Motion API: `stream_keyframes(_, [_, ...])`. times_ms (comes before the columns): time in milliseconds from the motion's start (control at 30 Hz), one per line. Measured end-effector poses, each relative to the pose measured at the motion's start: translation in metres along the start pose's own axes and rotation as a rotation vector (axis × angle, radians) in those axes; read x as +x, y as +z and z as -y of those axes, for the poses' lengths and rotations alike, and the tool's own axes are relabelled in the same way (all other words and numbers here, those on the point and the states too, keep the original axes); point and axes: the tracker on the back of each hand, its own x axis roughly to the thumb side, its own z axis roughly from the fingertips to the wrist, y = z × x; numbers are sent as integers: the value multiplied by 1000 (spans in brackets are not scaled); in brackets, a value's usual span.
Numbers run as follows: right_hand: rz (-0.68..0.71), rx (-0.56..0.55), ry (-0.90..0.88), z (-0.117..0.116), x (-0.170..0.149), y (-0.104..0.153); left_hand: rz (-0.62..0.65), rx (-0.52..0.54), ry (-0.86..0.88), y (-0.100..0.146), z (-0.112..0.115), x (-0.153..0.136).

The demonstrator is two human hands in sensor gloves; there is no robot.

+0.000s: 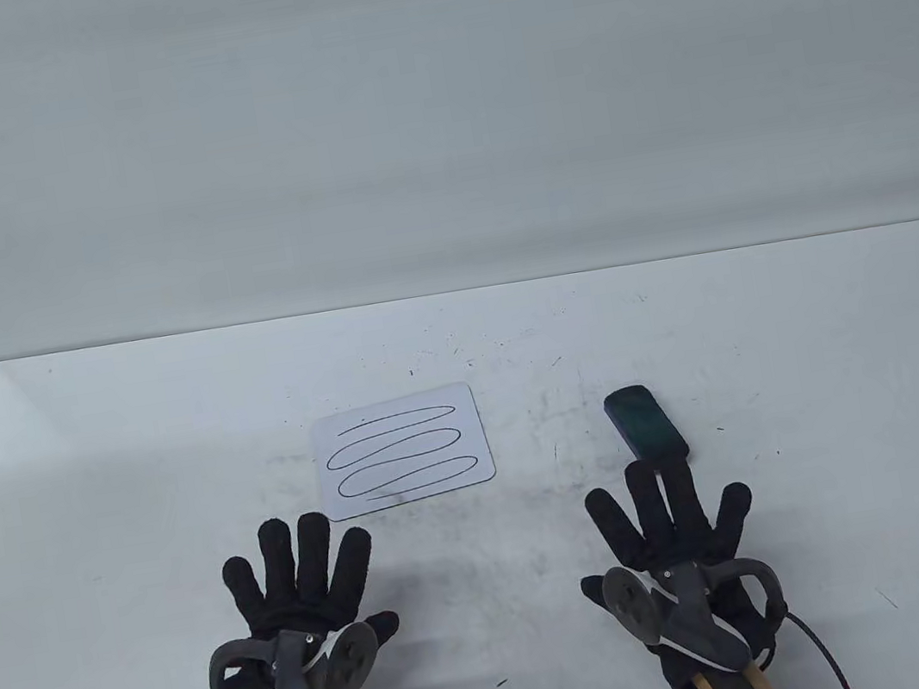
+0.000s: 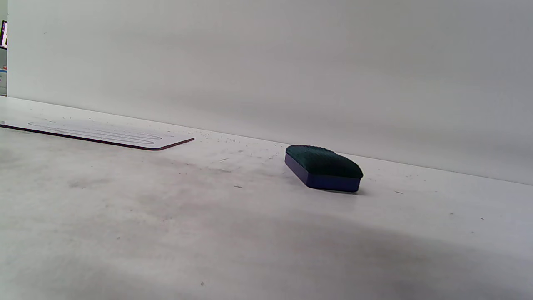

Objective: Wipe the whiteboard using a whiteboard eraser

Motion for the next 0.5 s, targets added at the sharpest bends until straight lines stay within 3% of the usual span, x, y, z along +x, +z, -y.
stream_keyframes(333, [-1, -2, -3, 2, 0, 0, 4, -10, 12, -3, 0, -1])
stream_keyframes(500, [-22, -4, -21, 5, -6, 0, -60, -62, 30, -30, 2, -16])
